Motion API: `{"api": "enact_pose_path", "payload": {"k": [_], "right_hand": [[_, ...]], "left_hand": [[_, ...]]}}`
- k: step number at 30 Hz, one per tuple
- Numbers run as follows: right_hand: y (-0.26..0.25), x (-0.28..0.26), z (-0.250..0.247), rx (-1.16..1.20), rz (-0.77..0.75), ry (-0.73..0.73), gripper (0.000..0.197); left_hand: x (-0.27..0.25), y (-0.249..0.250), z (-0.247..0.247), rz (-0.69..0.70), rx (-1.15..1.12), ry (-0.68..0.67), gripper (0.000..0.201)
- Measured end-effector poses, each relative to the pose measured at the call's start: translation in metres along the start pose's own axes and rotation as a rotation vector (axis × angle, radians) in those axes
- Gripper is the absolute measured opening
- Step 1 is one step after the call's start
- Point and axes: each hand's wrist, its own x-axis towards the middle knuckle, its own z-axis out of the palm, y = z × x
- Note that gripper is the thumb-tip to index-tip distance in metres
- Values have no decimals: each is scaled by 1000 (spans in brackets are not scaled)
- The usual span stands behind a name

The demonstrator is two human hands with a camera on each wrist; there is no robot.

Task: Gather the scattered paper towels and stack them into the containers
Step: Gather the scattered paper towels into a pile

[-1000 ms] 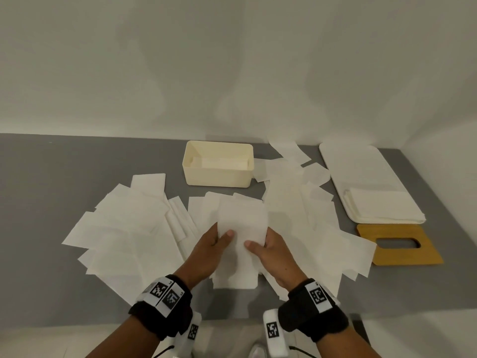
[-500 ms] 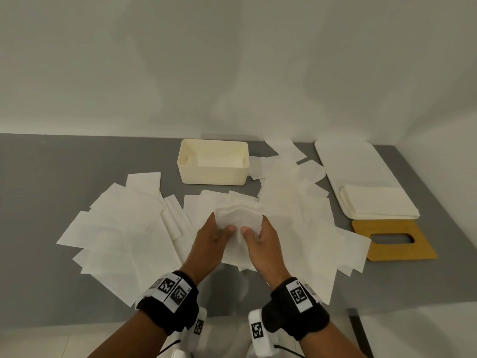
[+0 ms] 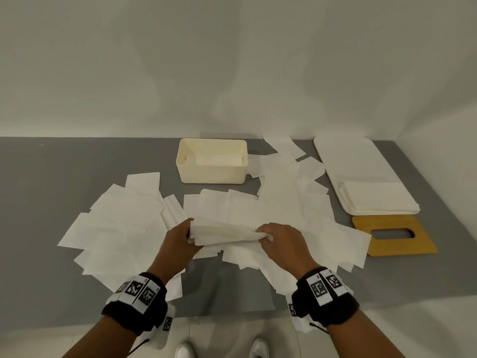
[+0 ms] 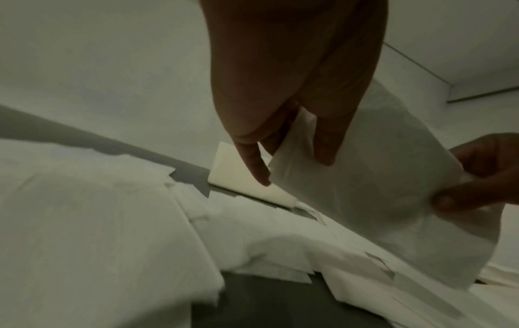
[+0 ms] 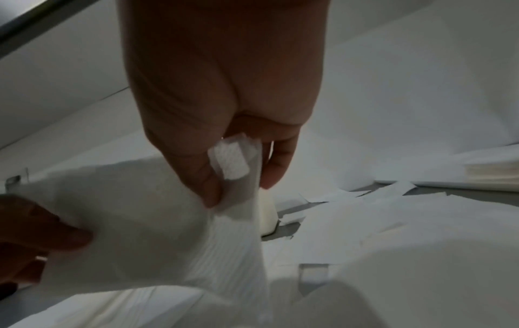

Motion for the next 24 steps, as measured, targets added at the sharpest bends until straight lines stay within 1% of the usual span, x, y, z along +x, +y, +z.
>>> {"api": "enact_pose_path", "payload": {"k": [1,3,6,9,11,13,14,17,19,21,23,24], "right_hand": [[0,0,2,12,6,19,22],[4,0,8,101,68,17,21],[15,-2,25,326,180,-14,26],[27,-2,37,524,318,34,32],[29,2,40,592,382,28,26],[26,4,42,640,396,-1,20],[22,4,43,655,393,-2,20],[13,4,43,718,377,39,19],[9,4,43,770,400,52,25],[9,7,46,780,449,65,31],[9,9,50,752,468,89,25],[9,11,52,754,472,108,21]], "left_hand": [[0,-3,4,-18,-23,27,27],[-1,-11,13,-56,-34,46,26],[-1,-25,27,-69,-7,36,27],[2,-27,34,-80,-27,58,21],[4,-26,35,-103,-112,83,27],[4,-23,38,-138,-203,100,36],[3,-20,40,-158,-233,106,38],[2,-13,44,-174,-316,110,36],[3,-9,43,-174,-407,103,37],[5,-10,43,-168,-376,95,42],[6,-13,45,-181,-292,85,46],[6,-12,45,-191,-267,89,45]]}}
